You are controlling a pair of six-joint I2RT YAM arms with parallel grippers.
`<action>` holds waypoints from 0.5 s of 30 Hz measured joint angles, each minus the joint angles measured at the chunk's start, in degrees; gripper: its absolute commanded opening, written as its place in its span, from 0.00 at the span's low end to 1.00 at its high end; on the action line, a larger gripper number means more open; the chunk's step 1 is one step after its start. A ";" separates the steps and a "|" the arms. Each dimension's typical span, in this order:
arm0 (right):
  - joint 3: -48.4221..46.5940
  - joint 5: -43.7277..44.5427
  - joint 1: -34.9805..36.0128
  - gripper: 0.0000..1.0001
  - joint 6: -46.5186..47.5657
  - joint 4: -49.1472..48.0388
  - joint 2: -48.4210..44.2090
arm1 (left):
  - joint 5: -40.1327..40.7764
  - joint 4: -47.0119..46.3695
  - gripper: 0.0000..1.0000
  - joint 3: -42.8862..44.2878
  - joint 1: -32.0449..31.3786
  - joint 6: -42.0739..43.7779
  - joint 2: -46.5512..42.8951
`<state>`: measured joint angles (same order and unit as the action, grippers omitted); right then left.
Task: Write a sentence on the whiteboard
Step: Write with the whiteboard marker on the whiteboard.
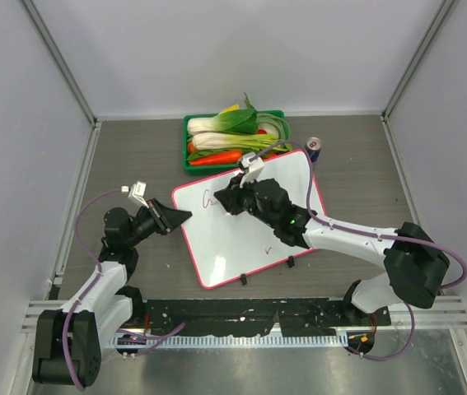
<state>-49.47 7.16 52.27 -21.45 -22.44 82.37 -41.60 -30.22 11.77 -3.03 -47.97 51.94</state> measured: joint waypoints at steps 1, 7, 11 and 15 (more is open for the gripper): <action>0.00 -0.24 0.00 0.01 -0.09 0.15 -0.02 | -0.02 0.02 0.00 0.00 0.00 0.00 0.00; 0.02 -0.94 0.00 0.01 -0.31 1.64 -0.83 | -0.07 0.00 0.00 0.11 -0.07 0.11 -0.07; 0.66 -1.03 -0.13 0.01 -0.35 2.32 -2.64 | -0.04 -0.15 0.00 0.22 -0.31 0.17 -0.28; 1.27 -0.26 -0.22 0.01 -0.35 2.10 -4.83 | -0.04 -0.11 0.00 0.22 -0.35 0.20 -0.63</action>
<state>-48.21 6.90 52.05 -21.80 -20.34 77.54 -41.65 -30.33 11.99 -3.38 -47.77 51.31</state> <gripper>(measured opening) 0.190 0.213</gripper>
